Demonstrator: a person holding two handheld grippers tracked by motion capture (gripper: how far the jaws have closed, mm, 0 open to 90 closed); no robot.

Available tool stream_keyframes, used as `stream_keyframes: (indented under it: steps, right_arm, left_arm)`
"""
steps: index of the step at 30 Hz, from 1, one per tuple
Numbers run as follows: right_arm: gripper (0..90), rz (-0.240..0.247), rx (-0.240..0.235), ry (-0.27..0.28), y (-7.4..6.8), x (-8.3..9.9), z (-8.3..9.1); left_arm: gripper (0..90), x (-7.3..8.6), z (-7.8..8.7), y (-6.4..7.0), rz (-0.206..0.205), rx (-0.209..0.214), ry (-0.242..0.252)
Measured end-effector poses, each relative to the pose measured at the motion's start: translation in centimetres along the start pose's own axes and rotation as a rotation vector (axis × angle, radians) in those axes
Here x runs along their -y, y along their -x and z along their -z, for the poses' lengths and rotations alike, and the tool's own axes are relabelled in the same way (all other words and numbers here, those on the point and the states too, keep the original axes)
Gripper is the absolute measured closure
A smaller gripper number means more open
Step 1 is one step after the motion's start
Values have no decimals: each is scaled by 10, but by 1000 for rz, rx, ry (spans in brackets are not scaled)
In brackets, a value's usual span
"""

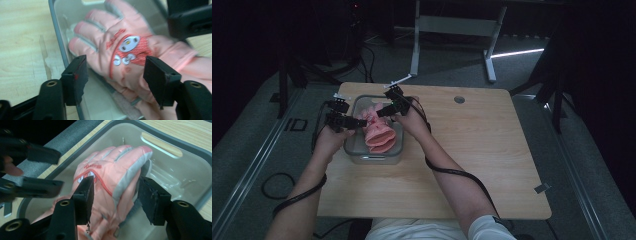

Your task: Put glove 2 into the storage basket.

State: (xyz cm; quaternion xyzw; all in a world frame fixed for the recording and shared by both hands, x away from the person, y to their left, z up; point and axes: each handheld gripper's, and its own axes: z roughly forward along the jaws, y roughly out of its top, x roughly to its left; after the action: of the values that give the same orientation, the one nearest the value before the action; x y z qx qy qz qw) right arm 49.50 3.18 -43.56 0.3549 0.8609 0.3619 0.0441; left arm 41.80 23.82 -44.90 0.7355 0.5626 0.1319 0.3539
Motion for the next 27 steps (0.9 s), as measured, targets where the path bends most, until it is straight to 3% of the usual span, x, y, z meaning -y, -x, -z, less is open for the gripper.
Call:
stream_keyframes:
  steps: [2,3,5,7,8,10,14,18,24,27]
  right_arm:
    - [439,-6,-11,6,1,2,5]
    - [423,-3,-17,12,3,6,10]
    - [413,-2,-26,17,3,10,15]
    - [404,11,-20,14,3,15,20]
    - [404,11,-20,14,3,15,20]
    - [395,27,-14,20,4,20,27]
    - [384,30,-19,30,4,24,35]
    - [362,37,-14,36,11,34,47]
    - [262,52,-36,43,20,50,61]
    - [245,48,-34,60,24,58,69]
  left_arm:
    - [321,0,6,6,-12,24,22]
    - [310,0,10,14,-40,40,36]
    - [276,0,12,18,-53,51,37]
    - [255,0,13,31,-92,86,41]
    - [248,0,13,31,-92,86,41]
    - [235,0,14,45,-137,103,44]
    - [229,1,15,59,-179,110,56]
    - [170,2,15,74,-226,132,56]
    - [88,4,11,93,-275,148,57]
    - [64,6,11,105,-320,156,72]
